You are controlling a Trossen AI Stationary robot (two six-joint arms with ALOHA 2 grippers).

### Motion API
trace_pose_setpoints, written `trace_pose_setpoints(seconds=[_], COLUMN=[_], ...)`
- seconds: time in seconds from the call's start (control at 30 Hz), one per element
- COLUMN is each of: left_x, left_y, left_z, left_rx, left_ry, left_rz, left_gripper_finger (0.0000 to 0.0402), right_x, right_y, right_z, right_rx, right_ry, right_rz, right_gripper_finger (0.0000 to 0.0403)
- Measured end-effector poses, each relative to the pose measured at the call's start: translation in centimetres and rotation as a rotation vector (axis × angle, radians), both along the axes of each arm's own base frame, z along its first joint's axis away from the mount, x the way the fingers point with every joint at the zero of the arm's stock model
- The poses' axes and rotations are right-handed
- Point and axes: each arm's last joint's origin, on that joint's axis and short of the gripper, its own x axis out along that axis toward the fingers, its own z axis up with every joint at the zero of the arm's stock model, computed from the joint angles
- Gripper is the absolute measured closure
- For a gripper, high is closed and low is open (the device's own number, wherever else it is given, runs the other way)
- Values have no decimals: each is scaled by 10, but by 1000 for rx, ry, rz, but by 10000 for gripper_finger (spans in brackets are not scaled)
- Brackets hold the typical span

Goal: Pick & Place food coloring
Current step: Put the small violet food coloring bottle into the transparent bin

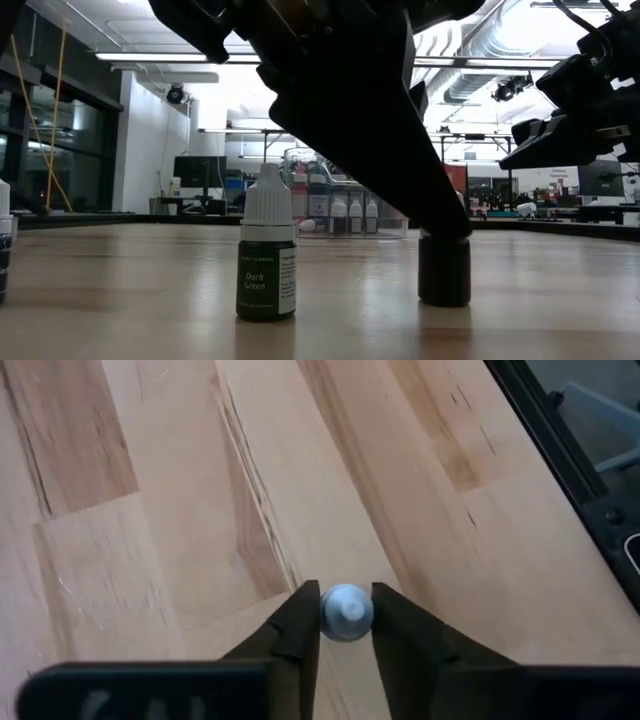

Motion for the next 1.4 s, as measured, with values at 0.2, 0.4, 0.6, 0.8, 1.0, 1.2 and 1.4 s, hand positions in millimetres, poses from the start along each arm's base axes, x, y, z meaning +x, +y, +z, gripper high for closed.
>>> trace_pose_setpoints(seconds=[0.2, 0.4, 0.6, 0.8, 1.0, 1.2, 1.4], left_x=[-3, -7, -24, -41, -56, -65, -71], left_y=[2, 12, 25, 37, 48, 60, 88], left_z=[6, 34, 69, 94, 113, 130, 145], left_rx=[4, 8, -38, -100, -170, -255, -240], left_ry=[6, -25, 32, 88, 164, 207, 184], left_rz=[1, 79, 265, 451, 532, 555, 642], left_gripper_finger=[359, 354, 354, 353, 353, 353, 353], right_x=[0, 0, 0, 0, 0, 0, 0], right_y=[0, 0, 0, 0, 0, 0, 0], right_z=[0, 0, 0, 0, 0, 0, 0], right_rx=[0, 0, 0, 0, 0, 0, 0], right_ry=[0, -1, -1, 0, -1, 0, -1], right_rz=[0, 0, 0, 0, 0, 0, 0], right_gripper_finger=[402, 402, 402, 402, 402, 402, 402])
